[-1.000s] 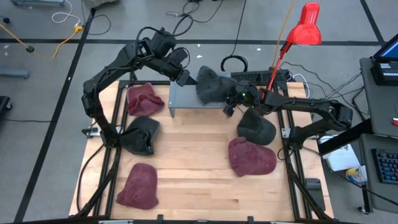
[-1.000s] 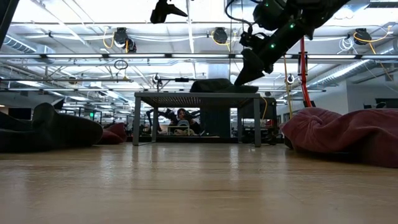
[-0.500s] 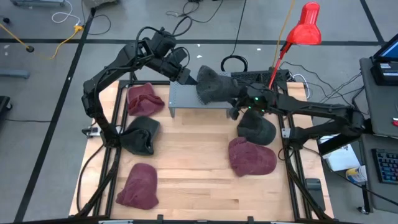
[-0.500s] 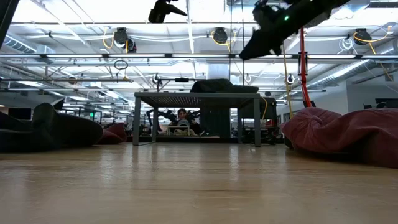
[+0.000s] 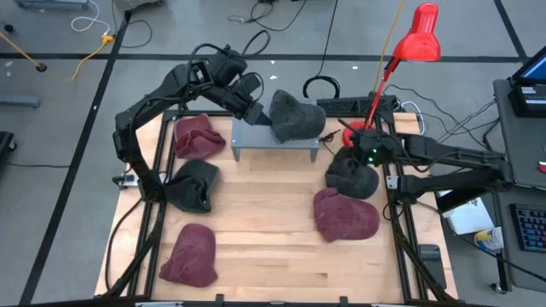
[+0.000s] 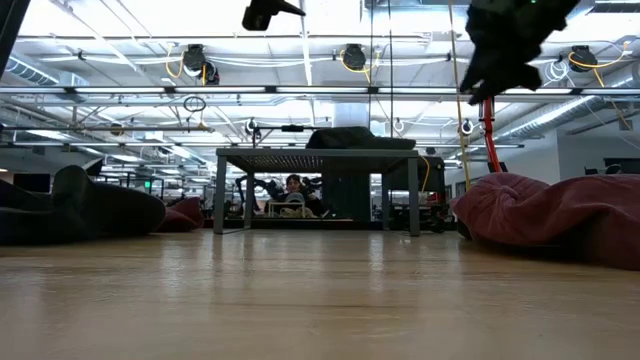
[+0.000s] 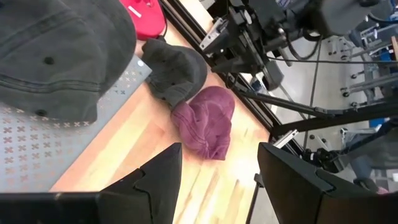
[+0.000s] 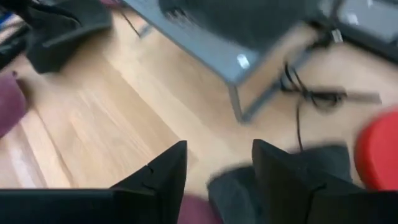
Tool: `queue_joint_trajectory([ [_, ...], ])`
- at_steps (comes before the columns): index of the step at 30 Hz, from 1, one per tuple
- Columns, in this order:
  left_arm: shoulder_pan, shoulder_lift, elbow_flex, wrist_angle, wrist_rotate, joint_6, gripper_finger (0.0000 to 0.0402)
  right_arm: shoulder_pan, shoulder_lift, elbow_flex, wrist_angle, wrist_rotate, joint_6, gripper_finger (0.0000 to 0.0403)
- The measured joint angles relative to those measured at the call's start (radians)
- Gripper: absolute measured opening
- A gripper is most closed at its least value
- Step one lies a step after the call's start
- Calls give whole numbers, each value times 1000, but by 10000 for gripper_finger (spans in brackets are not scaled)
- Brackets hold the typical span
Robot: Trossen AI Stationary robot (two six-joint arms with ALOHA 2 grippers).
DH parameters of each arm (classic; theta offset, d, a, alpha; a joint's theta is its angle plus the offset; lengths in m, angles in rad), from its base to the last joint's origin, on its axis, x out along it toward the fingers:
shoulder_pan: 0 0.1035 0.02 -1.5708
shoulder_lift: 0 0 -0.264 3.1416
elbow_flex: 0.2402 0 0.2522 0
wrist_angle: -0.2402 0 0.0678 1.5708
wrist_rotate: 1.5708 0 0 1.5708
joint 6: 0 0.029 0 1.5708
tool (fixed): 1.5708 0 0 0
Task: Pick & Place hat
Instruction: Stack the right black cap on the black cap on the shelf
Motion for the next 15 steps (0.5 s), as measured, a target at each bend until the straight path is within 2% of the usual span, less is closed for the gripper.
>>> queue_joint_trajectory([
  [9, -18, 0, 0, 1, 0, -4, 216, -16, -16, 0, -248, 6, 268, 163],
  [15, -25, 0, 0, 1, 0, 14, 216, -35, -13, 0, -285, 1, 346, 154],
])
